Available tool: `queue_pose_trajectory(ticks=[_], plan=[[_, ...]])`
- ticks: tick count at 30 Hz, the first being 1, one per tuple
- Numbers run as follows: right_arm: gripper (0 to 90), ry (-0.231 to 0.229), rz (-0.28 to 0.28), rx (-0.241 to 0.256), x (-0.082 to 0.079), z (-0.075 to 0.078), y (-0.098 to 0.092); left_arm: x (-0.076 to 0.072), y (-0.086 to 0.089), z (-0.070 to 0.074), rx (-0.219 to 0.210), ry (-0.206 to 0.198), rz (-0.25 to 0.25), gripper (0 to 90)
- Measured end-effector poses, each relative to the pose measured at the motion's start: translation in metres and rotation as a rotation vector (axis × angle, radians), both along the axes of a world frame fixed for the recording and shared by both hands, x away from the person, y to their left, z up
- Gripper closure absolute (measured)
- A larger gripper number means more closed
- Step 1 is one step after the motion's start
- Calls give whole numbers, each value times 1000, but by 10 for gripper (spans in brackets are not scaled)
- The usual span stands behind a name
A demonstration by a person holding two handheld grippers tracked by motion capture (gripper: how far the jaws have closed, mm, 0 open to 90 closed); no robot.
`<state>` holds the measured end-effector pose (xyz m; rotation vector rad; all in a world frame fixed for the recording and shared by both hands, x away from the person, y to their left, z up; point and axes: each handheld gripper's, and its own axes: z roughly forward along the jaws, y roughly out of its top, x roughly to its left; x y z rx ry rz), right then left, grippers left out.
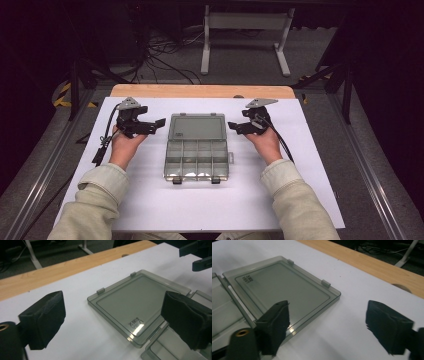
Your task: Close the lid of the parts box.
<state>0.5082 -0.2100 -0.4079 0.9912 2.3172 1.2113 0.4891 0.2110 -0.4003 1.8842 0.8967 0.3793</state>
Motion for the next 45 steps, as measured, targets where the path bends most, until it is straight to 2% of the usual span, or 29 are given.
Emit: queue_pose_trajectory(ticks=[1,2,3,4,6,7,8,10,11,12,13,14,16,19,22,26,27,29,38,45], plan=[[406,14,23,-11,-1,0,0,0,1,-1,-5,17,-6,123],[475,13,41,-27,-1,0,0,0,2,-2,-8,35,-20,197],[475,13,41,-27,-1,0,0,-1,3,-2,-18,58,-30,197],[551,17,47,-40,-2,0,2,-2,4,-1,-22,66,-38,276],[727,23,66,-63,-5,1,4,-2,4,0,-11,69,-52,528],[797,23,73,-72,-5,1,5,-3,2,0,-20,79,-60,615],[850,23,78,-77,-6,1,6,-3,1,0,-7,81,-63,706],[900,25,86,-87,-6,2,7,-4,-4,0,23,91,-57,814],[900,30,86,-95,-6,2,7,-4,-6,0,35,97,-63,874],[900,37,80,-99,-6,1,7,-3,-6,-1,44,108,-66,898],[900,46,77,-106,-6,1,7,-2,-6,-2,57,112,-65,899],[900,51,77,-110,-5,0,7,-1,-8,-3,55,139,-63,899],[900,74,76,-119,-4,-2,7,0,-8,-6,72,153,-61,900],[900,104,94,-134,-3,-6,7,3,-7,-12,89,196,-60,900],[900,129,99,-139,-2,-10,9,6,-7,-17,98,219,-58,900],[900,151,114,-153,-1,-16,12,8,-9,-22,111,251,-74,900],[900,153,121,-156,-1,-17,13,10,-10,-25,129,267,-84,900],[900,160,123,-159,-1,-19,15,10,-11,-28,128,290,-84,900],[900,189,141,-185,0,-27,20,13,-14,-35,142,326,-104,900],[900,206,150,-203,0,-32,22,15,-19,-43,156,374,-135,900]])
